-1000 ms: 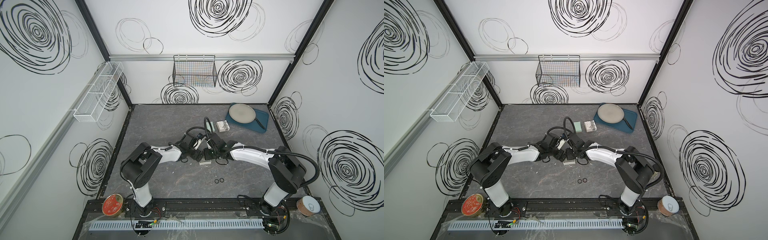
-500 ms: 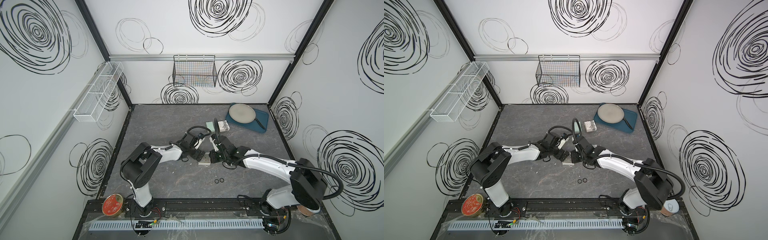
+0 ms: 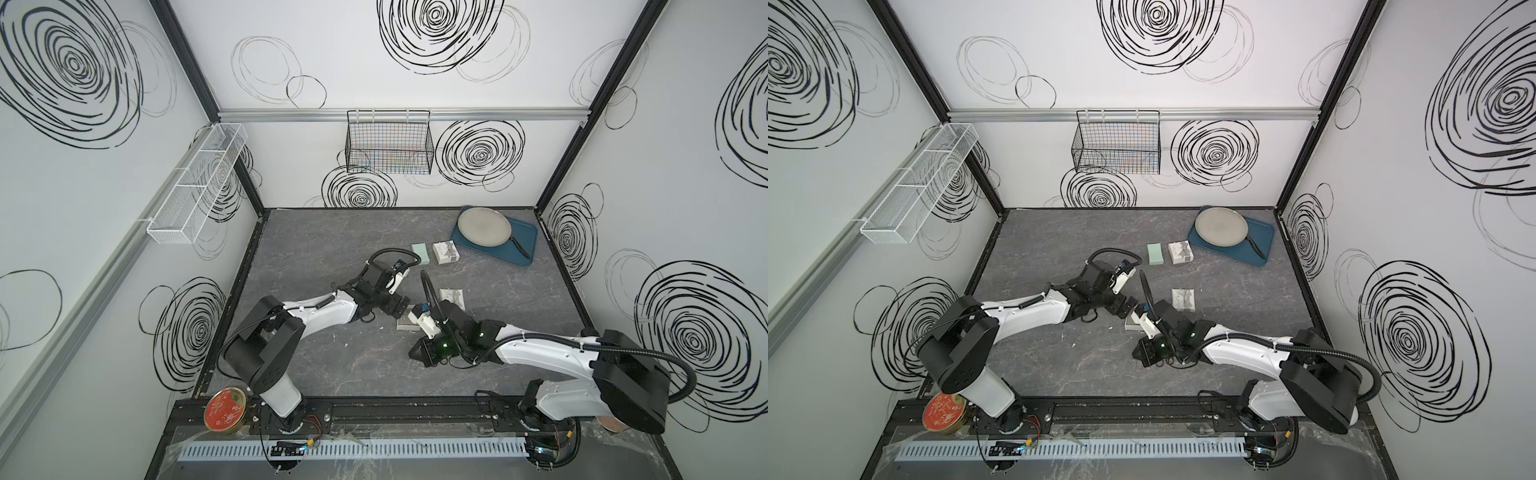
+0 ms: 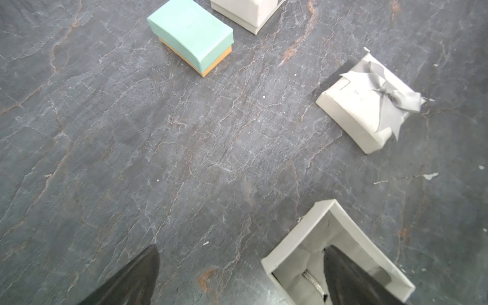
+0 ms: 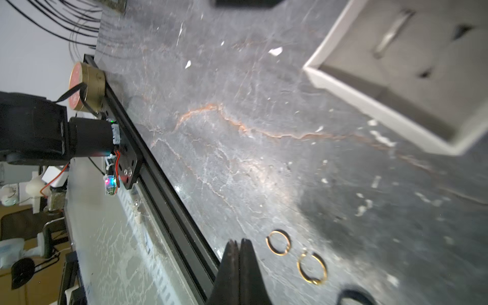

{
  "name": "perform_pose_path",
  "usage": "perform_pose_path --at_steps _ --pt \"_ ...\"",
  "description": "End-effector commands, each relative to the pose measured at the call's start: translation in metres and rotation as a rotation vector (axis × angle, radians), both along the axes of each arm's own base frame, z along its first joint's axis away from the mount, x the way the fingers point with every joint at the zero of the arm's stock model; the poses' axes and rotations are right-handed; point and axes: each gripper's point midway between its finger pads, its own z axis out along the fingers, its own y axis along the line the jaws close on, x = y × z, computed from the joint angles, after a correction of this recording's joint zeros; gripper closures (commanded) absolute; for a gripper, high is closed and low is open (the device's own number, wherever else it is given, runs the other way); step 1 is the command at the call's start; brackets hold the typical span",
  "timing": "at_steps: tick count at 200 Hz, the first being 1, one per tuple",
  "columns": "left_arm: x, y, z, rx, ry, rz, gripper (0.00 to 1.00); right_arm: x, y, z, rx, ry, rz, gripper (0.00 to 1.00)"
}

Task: Take the rings out of the lift-off lid box
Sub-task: Place the ring at the center of the board.

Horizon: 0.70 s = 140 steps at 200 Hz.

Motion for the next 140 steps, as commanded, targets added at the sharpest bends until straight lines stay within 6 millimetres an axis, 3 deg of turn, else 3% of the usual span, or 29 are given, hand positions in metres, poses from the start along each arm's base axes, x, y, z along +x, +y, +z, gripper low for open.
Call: perform_pose_path --at_steps 1,87,140 --pt "0.001 0.009 0.004 -0.001 -0.025 0.015 0.0 -0.005 0.021 0.003 0.056 0.036 0.022 1.0" --pt "-0.002 0.019 0.001 -0.01 -0.027 0.031 0.0 0.002 0.027 -0.027 -0.042 0.057 0.005 1.0" --pt "-0.001 0.02 0.001 -0.013 -0.028 0.031 0.0 0.004 0.022 -0.038 -0.086 0.063 -0.011 0.92"
